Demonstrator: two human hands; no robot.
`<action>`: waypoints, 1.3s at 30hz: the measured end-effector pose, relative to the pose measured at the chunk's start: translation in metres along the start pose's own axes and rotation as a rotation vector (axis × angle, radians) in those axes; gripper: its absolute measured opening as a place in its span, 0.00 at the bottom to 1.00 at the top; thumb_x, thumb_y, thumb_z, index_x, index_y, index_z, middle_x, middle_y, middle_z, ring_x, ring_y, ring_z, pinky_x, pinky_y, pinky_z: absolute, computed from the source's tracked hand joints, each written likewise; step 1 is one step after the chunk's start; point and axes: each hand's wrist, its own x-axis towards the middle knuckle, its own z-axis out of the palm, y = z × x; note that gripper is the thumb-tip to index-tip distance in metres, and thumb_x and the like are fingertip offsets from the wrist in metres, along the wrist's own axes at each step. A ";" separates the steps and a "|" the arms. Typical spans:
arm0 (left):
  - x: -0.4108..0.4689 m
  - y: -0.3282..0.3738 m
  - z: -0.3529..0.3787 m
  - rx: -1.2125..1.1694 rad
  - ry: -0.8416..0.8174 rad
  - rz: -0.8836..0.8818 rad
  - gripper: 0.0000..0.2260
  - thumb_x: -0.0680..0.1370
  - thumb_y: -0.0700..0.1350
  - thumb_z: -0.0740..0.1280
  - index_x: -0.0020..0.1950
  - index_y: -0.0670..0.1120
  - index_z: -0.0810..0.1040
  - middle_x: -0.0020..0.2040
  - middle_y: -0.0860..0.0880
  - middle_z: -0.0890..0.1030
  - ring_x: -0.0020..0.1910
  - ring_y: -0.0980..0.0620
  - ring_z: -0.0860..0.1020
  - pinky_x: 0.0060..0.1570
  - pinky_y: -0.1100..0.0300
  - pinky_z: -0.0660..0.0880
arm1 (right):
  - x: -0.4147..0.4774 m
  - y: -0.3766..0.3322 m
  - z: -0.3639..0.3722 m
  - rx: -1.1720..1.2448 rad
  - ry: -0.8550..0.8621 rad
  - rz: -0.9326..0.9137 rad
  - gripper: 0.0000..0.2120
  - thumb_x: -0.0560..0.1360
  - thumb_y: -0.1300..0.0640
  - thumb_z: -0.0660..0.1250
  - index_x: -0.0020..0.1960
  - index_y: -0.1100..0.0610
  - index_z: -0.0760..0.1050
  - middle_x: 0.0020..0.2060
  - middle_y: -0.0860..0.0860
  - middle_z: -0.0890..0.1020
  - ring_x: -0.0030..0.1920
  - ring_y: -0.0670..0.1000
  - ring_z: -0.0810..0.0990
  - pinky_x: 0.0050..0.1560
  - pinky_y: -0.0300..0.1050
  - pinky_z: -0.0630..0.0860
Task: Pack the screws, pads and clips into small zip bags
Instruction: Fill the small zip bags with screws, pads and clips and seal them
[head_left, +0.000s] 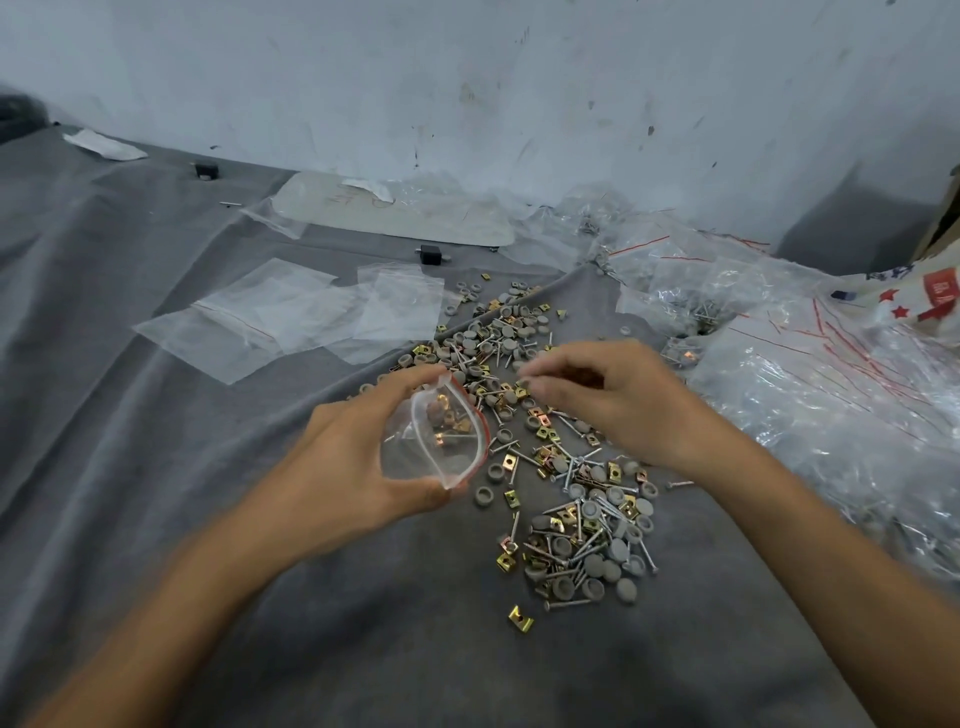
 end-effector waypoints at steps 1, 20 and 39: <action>0.000 -0.001 0.001 -0.002 0.008 0.009 0.42 0.63 0.66 0.76 0.73 0.73 0.61 0.68 0.63 0.75 0.70 0.51 0.72 0.69 0.43 0.71 | 0.001 -0.015 0.002 0.098 -0.048 -0.032 0.06 0.78 0.52 0.72 0.54 0.49 0.85 0.41 0.48 0.86 0.36 0.50 0.81 0.36 0.46 0.76; 0.000 -0.002 -0.001 -0.014 -0.001 -0.027 0.43 0.63 0.67 0.76 0.73 0.75 0.57 0.70 0.61 0.74 0.71 0.49 0.70 0.69 0.41 0.70 | 0.030 0.040 0.035 -0.620 -0.225 0.179 0.07 0.83 0.56 0.62 0.57 0.55 0.77 0.55 0.52 0.81 0.57 0.53 0.78 0.56 0.48 0.74; -0.001 0.001 -0.001 -0.002 0.011 -0.016 0.42 0.63 0.67 0.75 0.72 0.76 0.58 0.70 0.62 0.74 0.70 0.49 0.71 0.68 0.42 0.71 | 0.033 0.024 0.054 -0.606 -0.236 0.223 0.13 0.80 0.45 0.67 0.48 0.54 0.81 0.45 0.52 0.84 0.47 0.53 0.82 0.50 0.51 0.80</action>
